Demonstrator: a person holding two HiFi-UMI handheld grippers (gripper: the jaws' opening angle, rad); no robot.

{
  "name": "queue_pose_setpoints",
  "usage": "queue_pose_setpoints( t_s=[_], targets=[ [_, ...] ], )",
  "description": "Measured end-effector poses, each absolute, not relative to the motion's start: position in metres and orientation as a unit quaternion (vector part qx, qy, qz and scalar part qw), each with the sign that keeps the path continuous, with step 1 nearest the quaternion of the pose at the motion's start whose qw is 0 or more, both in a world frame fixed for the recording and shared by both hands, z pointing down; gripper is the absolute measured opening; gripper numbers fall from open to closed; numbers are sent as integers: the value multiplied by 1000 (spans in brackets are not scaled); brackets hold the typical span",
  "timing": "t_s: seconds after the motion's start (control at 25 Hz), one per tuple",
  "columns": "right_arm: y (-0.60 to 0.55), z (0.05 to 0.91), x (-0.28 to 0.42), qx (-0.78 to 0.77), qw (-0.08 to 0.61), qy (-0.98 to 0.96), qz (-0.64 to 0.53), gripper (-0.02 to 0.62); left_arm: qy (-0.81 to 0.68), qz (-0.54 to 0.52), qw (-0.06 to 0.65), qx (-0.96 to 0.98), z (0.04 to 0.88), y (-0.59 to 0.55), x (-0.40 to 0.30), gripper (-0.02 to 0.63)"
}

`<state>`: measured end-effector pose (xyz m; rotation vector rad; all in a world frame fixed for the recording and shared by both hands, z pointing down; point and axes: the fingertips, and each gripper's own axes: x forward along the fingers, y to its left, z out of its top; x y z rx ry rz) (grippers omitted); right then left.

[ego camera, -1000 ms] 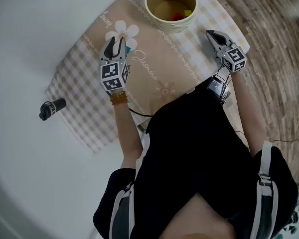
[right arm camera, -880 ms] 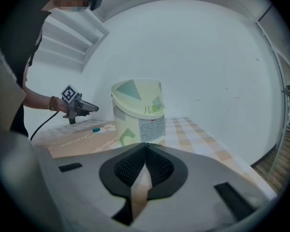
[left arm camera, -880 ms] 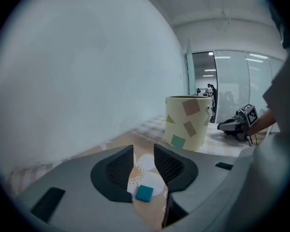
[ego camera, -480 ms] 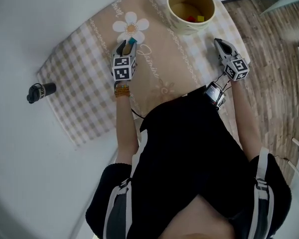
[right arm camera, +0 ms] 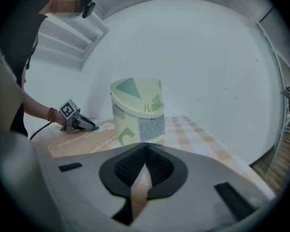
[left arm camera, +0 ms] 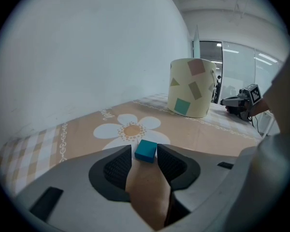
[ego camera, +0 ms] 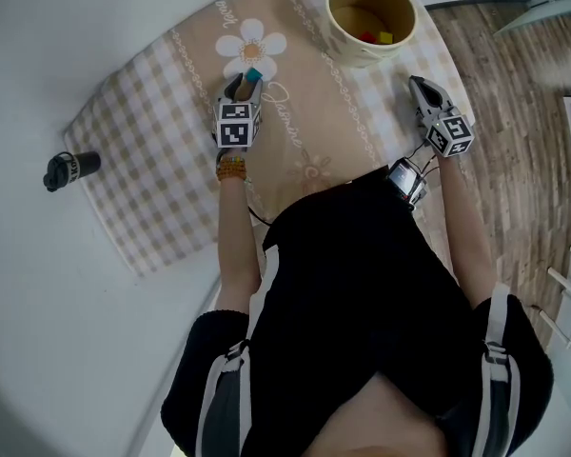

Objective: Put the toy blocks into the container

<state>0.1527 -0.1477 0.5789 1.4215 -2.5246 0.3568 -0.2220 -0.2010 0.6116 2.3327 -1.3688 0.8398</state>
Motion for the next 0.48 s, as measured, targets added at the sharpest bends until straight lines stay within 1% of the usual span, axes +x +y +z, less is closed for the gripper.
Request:
queue_pose_setpoints(
  t_s=[0.12, 0.2, 0.48],
  targets=[
    [-149, 579, 153, 484, 111, -859, 121, 5, -470, 309, 142, 814, 617, -201, -219, 172],
    [-148, 579, 152, 484, 112, -859, 121, 5, -468, 321, 133, 813, 621, -200, -217, 147],
    [-148, 579, 153, 484, 108, -859, 123, 5, -469, 318, 138, 812, 621, -199, -217, 144]
  ],
)
